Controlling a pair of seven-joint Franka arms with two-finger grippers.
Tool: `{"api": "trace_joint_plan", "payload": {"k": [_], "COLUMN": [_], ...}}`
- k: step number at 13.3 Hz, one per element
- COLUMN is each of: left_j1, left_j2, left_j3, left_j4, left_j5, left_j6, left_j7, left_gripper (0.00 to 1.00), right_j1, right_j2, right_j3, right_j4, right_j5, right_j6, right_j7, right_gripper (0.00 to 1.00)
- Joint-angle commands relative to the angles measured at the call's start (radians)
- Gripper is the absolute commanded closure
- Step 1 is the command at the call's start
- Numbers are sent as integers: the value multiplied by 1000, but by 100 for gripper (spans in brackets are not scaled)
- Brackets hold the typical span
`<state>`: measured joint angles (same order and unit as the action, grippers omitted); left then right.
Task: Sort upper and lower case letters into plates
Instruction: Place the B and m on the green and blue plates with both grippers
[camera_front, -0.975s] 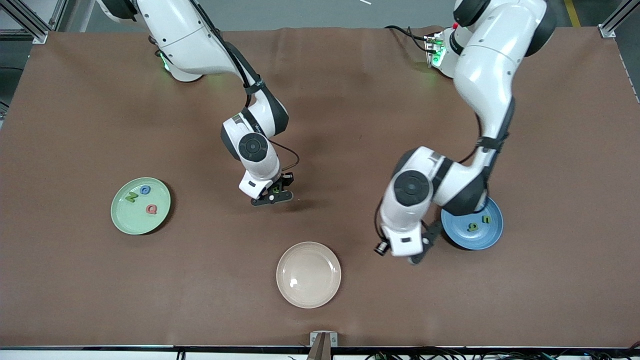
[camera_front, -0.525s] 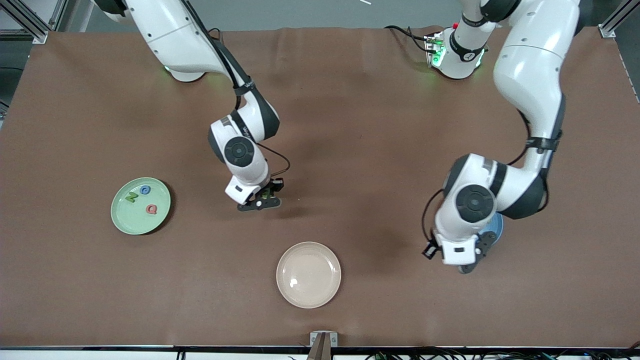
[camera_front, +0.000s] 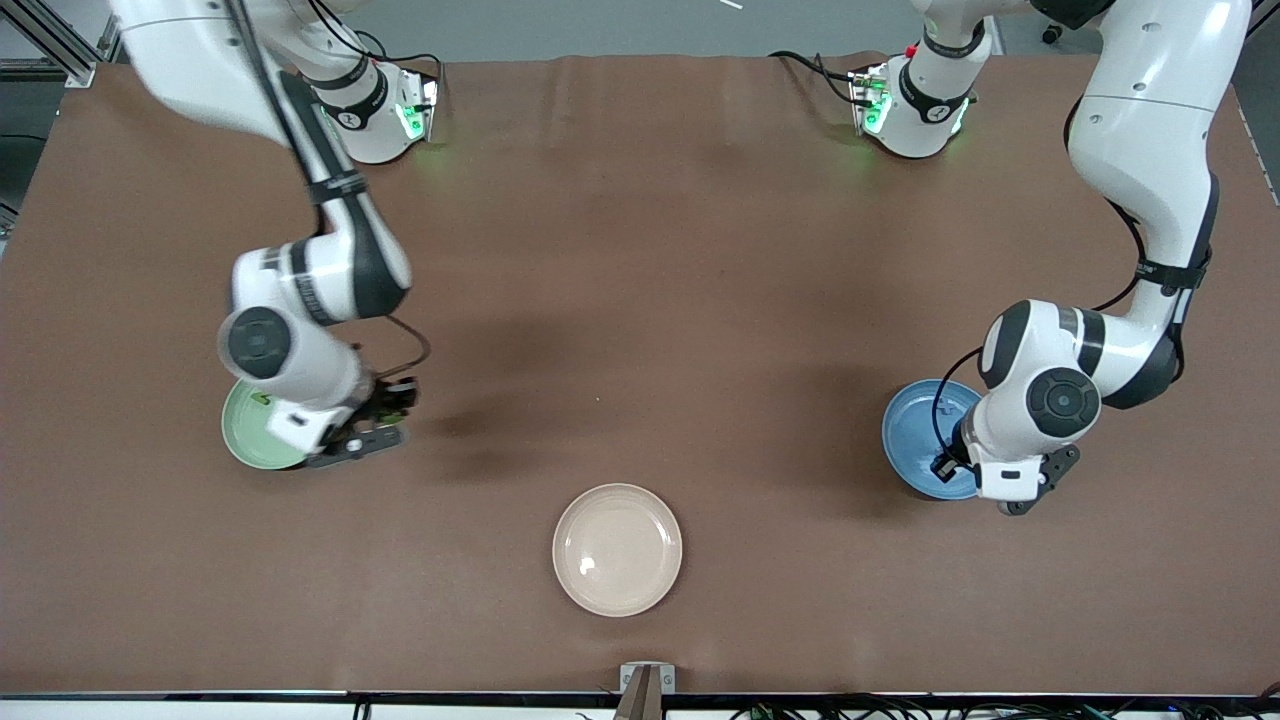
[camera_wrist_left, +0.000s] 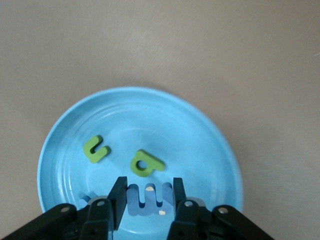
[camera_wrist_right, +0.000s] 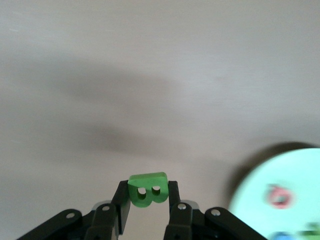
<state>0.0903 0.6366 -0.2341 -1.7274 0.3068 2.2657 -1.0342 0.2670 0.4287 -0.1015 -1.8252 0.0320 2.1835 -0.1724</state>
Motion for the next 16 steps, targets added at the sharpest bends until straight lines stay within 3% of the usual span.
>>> {"api": "trace_joint_plan", "payload": {"k": [1, 6, 10, 13, 15, 16], "left_j1": [14, 14, -7, 12, 43, 49], "left_j2": [-55, -173, -189, -259, -313, -351], "left_j3": [-16, -80, -140, -152, -155, -156], "left_j4": [-73, 40, 277, 307, 307, 307], "left_j5": [-3, -9, -8, -15, -20, -29], "left_j6": [2, -170, -404, -439, -463, -475], "left_j7": [47, 152, 184, 262, 359, 414], "left_gripper": [2, 0, 0, 0, 0, 0], "right_j1": [-136, -274, -339, -353, -357, -353], "right_j2": [-21, -9, 45, 105, 116, 120], "right_j3": [19, 19, 19, 19, 19, 19], "right_j4": [-39, -138, -163, -164, -163, -164], "right_j5": [-10, -9, -9, -9, -7, -6], "right_j6": [12, 123, 215, 286, 289, 297], "right_j7": [-192, -378, -485, -506, -506, -504], "right_gripper": [86, 85, 84, 83, 68, 50]}}
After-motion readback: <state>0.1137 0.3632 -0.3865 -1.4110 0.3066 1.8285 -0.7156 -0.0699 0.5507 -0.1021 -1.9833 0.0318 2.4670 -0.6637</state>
